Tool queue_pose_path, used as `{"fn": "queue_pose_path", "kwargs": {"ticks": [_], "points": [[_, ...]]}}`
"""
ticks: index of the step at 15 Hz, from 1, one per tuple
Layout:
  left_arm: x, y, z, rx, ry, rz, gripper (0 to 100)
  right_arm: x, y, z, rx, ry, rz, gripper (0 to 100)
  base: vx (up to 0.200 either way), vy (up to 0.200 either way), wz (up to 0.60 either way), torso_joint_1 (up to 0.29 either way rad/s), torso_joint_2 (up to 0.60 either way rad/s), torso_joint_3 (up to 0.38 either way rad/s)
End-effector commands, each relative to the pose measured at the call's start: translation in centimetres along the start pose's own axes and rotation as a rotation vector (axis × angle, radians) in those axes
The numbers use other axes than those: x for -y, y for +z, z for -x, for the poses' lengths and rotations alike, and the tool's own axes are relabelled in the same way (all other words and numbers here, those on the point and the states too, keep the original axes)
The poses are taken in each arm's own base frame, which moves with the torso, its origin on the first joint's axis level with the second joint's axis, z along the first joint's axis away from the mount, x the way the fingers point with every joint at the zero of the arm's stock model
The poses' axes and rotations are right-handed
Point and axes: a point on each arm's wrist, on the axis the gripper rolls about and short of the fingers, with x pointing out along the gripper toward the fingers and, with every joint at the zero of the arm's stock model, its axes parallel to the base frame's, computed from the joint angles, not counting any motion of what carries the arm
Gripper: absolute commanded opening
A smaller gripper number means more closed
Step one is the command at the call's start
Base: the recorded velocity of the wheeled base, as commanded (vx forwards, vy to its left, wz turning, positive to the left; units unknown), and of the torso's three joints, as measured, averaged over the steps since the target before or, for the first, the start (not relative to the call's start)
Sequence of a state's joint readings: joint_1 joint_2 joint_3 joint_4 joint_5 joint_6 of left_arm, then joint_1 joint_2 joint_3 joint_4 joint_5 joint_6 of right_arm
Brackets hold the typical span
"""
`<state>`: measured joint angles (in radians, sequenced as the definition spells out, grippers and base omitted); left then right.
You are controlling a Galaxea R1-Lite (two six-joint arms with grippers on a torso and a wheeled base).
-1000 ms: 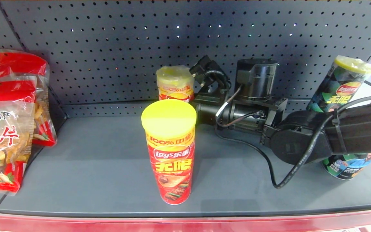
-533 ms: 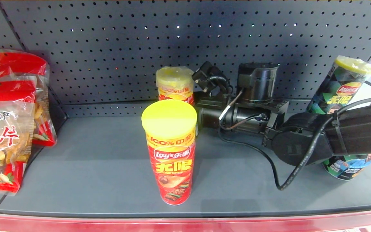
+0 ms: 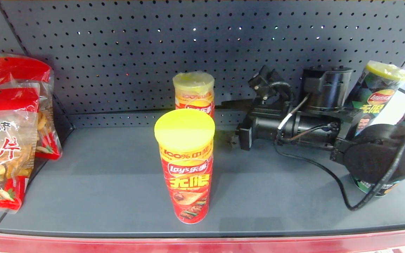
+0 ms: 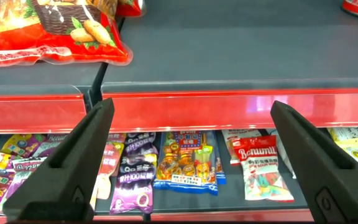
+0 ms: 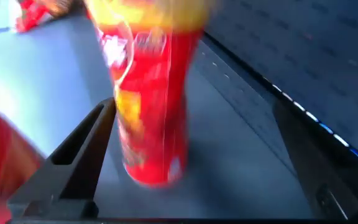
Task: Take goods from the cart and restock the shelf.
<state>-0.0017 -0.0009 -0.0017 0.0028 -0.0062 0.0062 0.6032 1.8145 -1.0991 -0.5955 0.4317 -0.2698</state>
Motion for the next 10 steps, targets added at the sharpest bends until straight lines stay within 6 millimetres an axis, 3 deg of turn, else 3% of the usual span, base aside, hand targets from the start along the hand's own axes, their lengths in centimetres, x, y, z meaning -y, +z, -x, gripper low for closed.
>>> {"fn": "queue_pose_path", "kwargs": {"ticks": [1, 5, 10], "points": [[0.0, 0.0, 0.0, -0.001, 0.000, 0.000, 100, 0.2, 1.4, 4.0, 0.031, -0.035, 0.017, 100, 0.000, 0.000, 0.00, 0.000, 0.00, 0.000], [0.0, 0.0, 0.0, -0.001, 0.000, 0.000, 100, -0.9, 1.7, 7.4, 0.043, -0.021, 0.050, 100, 0.000, 0.000, 0.00, 0.000, 0.00, 0.000], [0.0, 0.0, 0.0, -0.001, 0.000, 0.000, 100, -1.5, 1.7, 6.5, 0.044, 0.007, 0.048, 100, 0.000, 0.000, 0.00, 0.000, 0.00, 0.000]]}}
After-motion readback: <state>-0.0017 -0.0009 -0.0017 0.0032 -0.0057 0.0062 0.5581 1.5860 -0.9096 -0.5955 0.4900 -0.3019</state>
